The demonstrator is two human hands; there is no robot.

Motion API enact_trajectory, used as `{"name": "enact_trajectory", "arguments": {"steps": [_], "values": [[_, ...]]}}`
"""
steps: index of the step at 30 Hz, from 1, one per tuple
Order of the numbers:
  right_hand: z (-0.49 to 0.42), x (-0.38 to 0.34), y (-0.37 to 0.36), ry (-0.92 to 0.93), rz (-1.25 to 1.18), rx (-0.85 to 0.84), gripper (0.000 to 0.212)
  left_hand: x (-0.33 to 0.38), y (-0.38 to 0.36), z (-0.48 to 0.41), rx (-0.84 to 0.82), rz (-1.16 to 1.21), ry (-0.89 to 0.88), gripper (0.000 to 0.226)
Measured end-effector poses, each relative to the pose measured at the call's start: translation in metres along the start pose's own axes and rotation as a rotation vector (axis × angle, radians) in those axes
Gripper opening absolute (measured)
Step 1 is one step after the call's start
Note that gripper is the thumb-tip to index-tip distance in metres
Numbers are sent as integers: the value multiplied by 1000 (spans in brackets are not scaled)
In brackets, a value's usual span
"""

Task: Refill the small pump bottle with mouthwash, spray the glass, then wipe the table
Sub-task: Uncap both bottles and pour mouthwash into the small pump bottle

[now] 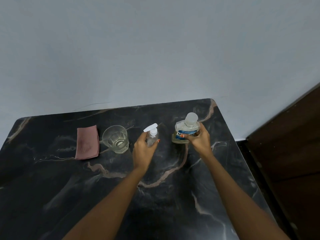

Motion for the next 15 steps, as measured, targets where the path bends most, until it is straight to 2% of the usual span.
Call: {"name": "enact_trajectory", "arguments": {"steps": [15], "values": [[124,30,34,-7,33,-12,47,-10,28,107,-123,-22,0,46]]}}
Point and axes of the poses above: each hand's wrist, its own z-axis away from the middle knuckle, its own y-axis out of the back of the hand, x = y × z, the point moved 5 cm from there along -z, towards the middle knuckle, and after that the axes turned 14 degrees about z, right-handed, at the moved point
